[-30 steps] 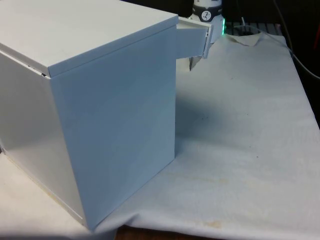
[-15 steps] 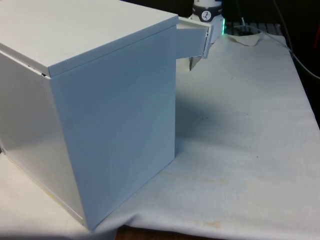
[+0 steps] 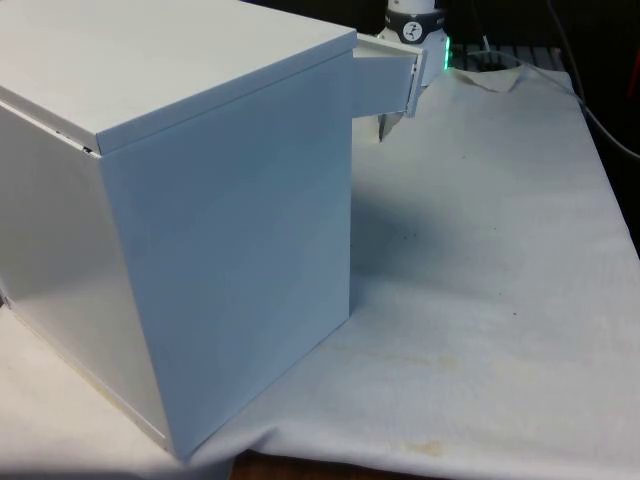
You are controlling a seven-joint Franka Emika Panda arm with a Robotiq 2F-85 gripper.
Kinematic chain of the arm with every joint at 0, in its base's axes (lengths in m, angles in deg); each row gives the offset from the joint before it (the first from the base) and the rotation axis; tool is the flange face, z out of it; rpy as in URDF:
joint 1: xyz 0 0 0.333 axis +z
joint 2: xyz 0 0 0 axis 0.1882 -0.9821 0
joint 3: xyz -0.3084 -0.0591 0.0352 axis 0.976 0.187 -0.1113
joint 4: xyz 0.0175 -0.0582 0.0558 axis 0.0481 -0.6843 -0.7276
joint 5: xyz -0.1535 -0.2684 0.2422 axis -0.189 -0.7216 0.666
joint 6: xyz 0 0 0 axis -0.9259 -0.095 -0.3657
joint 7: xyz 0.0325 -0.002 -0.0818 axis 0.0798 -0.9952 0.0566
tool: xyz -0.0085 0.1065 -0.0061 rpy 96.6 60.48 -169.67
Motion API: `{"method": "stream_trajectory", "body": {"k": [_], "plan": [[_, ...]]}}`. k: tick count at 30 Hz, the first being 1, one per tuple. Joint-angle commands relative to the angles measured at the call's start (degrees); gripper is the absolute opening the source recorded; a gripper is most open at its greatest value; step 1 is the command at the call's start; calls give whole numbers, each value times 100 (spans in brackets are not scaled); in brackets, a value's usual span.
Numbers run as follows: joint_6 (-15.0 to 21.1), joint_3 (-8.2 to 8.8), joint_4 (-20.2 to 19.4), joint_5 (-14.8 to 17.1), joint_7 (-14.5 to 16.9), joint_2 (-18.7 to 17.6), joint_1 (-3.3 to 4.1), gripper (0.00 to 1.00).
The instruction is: Open the drawer, then close it.
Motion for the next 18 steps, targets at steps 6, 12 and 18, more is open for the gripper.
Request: {"method": "stream_trajectory", "body": {"k": [6,12,18], "plan": [[132,-63,6,-40,-109,-74,-6,100],[229,-92,-6,-69,-229,-160,-40,100],[298,-132,-29,-109,-464,-252,-80,100]]}}
